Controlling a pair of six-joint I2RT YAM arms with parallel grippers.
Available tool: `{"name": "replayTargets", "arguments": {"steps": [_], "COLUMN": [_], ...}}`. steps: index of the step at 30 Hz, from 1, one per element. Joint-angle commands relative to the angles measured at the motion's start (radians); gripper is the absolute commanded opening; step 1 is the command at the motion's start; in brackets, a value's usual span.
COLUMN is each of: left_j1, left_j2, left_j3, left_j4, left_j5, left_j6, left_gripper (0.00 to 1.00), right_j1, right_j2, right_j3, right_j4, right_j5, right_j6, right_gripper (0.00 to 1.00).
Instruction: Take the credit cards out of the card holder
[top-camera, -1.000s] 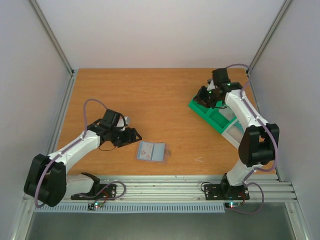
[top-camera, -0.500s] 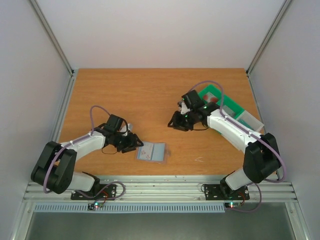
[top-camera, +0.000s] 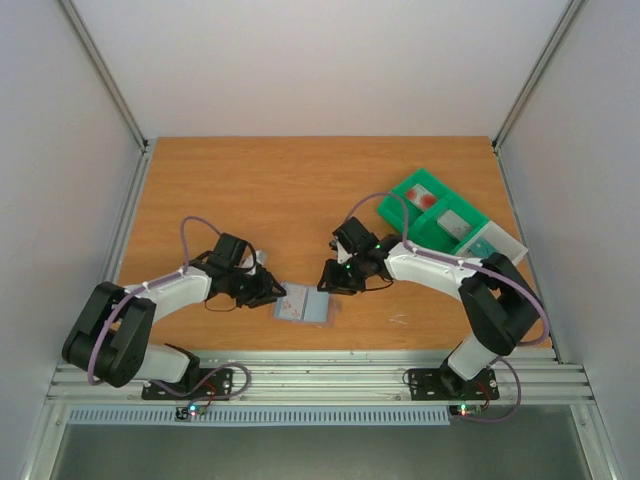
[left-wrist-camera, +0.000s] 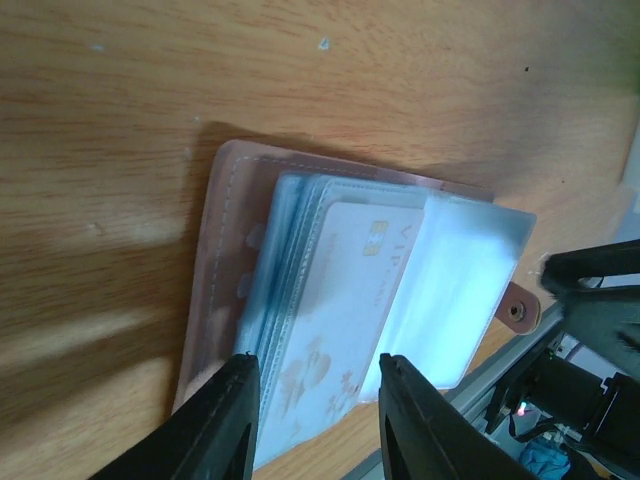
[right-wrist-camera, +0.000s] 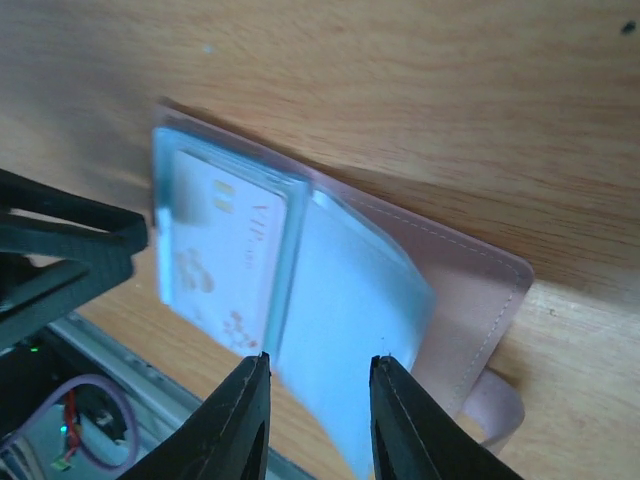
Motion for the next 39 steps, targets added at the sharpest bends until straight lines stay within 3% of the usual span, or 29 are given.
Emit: {"name": "replayTargets", "arguments": {"steps": [1, 7, 13, 21, 26, 29, 39], "left_j1": [-0.010, -0.027, -0.056, -0.073, -0.073, -0.073, -0.077], "left_j2": [0.025, 0.050, 0.046, -0.010, -0.053, -0.062, -0.072], "left_j3": [-0.031, -0.053, -0.063, -0.070, -0.047, -0.035, -0.012], "left_j4": [0.093, 0.131, 0.169, 0.160, 0.113, 0.099, 0.085], "left_j5": [0.007, 0.008, 0.003, -0.039, -0.060, -0.065, -0.068], "left_j6": [-0.024, -0.045, -0.092, -0.133, -0.137, -0.138, -0.130], "left_gripper": [0.35, 0.33, 0.32, 0.30, 0.38, 0.49, 0.53], "right_j1": [0.024, 0.023, 0.022, 0.023, 0.024, 0.024, 0.042], "right_j2": [0.059, 0.102, 0.130, 0.126, 0.063, 0.039, 0.029], "right_j3": [-0.014, -0.032, -0.043, -0.021, -0.011, -0.010, -0.014], "right_j4": [0.044, 0.071, 0.105, 0.099, 0.075, 0.081, 0.154], "right_j5": [0.038, 0.067, 0.189, 0.180, 0.142, 0.101, 0.017], "right_j6": [-0.013, -0.036, -0.073, -0.092, -0.085, -0.056, 0.022], "right_gripper": [0.28, 0.26, 0.15, 0.15, 0.15, 0.15, 0.16]}}
